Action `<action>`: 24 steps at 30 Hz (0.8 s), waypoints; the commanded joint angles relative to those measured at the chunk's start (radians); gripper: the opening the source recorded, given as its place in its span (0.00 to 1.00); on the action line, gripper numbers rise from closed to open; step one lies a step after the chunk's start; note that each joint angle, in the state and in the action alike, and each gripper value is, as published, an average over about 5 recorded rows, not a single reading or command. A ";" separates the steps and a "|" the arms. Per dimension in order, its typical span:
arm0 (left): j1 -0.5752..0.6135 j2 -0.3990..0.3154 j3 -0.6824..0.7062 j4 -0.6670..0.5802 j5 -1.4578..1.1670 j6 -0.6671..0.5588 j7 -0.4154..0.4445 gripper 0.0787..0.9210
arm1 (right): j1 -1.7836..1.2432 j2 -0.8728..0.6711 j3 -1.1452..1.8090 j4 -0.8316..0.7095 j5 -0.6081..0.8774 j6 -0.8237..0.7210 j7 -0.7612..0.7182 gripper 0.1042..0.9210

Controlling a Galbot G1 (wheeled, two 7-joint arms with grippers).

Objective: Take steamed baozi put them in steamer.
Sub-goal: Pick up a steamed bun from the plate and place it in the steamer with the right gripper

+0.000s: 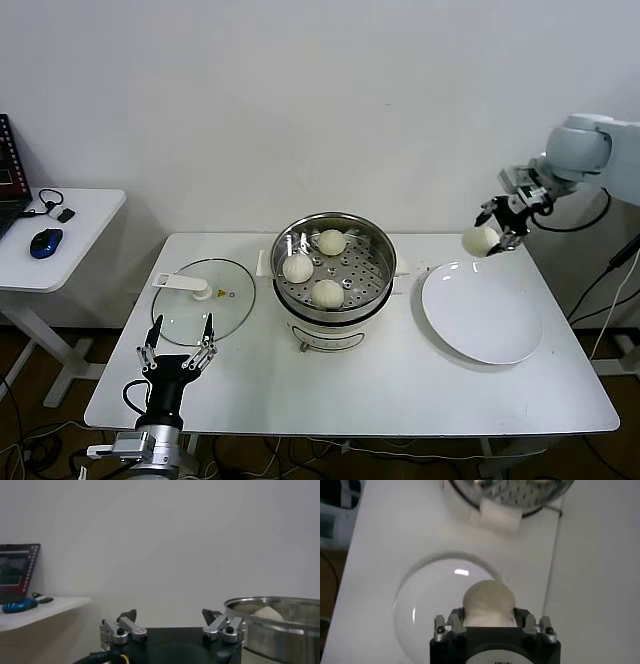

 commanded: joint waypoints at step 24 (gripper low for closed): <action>-0.004 0.034 -0.028 -0.020 -0.047 0.014 0.001 0.88 | -0.271 0.331 0.201 -0.006 0.221 -0.287 0.219 0.67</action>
